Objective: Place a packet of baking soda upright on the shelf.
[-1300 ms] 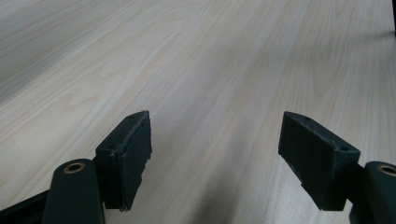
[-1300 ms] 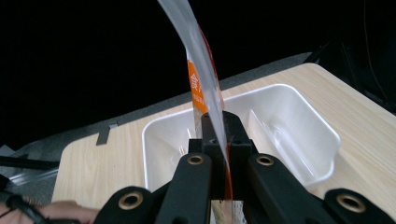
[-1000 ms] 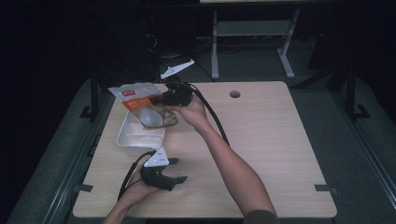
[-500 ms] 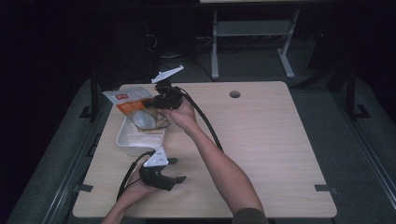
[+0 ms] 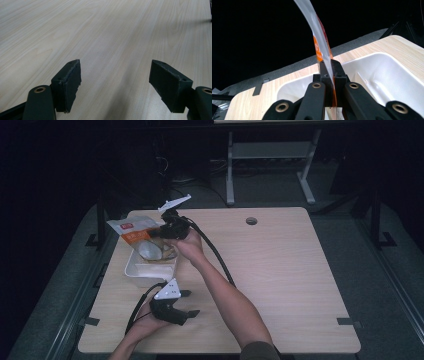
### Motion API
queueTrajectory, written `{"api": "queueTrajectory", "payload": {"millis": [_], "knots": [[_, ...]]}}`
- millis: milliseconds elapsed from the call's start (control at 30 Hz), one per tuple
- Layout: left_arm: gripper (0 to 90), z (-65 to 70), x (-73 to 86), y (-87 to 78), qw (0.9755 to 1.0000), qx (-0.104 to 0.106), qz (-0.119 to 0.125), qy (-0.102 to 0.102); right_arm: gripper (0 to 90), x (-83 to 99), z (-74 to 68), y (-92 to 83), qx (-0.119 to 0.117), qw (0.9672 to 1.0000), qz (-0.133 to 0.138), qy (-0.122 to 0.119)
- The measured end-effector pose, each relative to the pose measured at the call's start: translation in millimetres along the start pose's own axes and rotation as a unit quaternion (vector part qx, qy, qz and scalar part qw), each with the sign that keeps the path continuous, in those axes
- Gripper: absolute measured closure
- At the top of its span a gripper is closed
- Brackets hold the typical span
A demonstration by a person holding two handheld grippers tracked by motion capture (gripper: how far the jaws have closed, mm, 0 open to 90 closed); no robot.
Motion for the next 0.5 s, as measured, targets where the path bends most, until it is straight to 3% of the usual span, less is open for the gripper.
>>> {"api": "queueTrajectory", "payload": {"millis": [500], "knots": [[25.4,2.2,-0.8,-0.3,1.0,0.002,0.0,0.002,89.5,10.3,0.6,12.4,-0.003,0.9997,0.01,0.022]]}}
Point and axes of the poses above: each handheld gripper's, and its own axes: y roughly forward along the jaws, x roughly out of its underside, z roughly to its right, the point moved 9 cm from there along y, roughly forward along the jaws, and after that the axes turned 1 degree about x, right-handed, at the moved point
